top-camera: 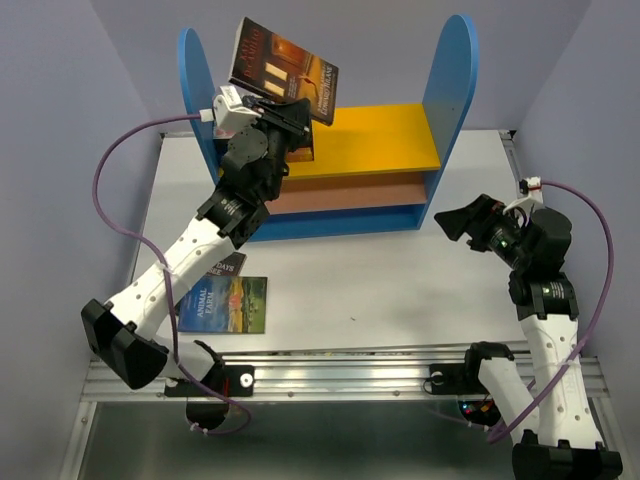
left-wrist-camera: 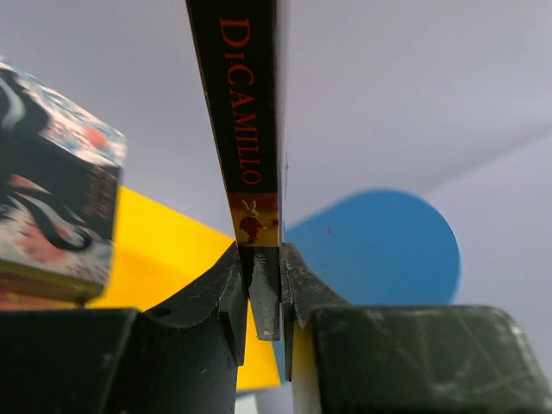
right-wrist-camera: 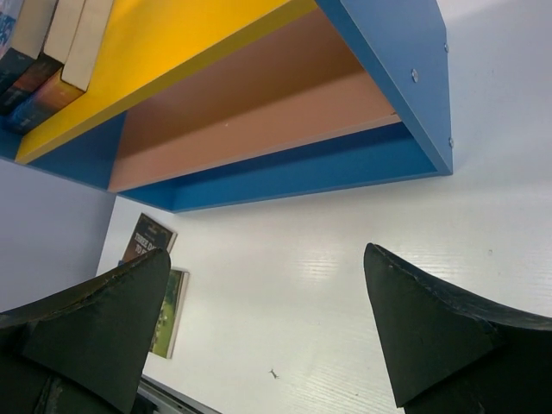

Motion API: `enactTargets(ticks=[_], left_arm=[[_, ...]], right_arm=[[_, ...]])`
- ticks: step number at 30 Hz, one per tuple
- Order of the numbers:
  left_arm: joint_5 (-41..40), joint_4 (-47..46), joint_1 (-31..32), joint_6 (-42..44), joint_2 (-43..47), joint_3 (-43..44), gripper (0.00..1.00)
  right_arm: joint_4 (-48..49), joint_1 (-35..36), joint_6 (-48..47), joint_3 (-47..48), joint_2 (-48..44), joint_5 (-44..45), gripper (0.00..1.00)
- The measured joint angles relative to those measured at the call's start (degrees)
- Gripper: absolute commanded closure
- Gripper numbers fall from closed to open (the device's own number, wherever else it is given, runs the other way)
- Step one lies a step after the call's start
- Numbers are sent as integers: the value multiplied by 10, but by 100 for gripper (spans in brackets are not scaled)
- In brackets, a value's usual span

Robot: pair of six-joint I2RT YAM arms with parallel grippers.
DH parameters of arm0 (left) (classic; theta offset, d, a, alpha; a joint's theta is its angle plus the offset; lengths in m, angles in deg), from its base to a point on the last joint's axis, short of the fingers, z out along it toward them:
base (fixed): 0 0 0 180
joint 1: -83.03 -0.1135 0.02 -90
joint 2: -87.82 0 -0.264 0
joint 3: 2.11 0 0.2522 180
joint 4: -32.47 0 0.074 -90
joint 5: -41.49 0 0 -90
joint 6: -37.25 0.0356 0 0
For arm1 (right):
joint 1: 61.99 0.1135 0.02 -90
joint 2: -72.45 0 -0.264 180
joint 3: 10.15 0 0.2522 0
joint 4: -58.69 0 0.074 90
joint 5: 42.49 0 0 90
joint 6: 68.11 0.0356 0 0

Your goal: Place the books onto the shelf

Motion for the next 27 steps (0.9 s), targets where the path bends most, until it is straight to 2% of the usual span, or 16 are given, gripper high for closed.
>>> enactTargets(ticks=[4,11,13,14,20,23,27], left_arm=[[-42,30,-55,-57,-42,29,100],[-94,93,-71,-143,-93,44,100],[-94,116,-76,-165,-100,48,92],[-94,128,-80,-181,-104,52,83],[-82,165,-105,-250,-109,61,82],[-82,177,-106,-270,-107,61,74],[-82,195,-109,-290,-99,61,69]], right_arm=[[-2,0,0,0,1,-4,0],[-4,0,0,0,1,-11,0],[-6,0,0,0,1,-12,0],[-7,0,0,0,1,-12,0],[-9,0,0,0,2,-16,0],[-10,0,0,0,2,-16,0],[-10,0,0,0,3,-16,0]])
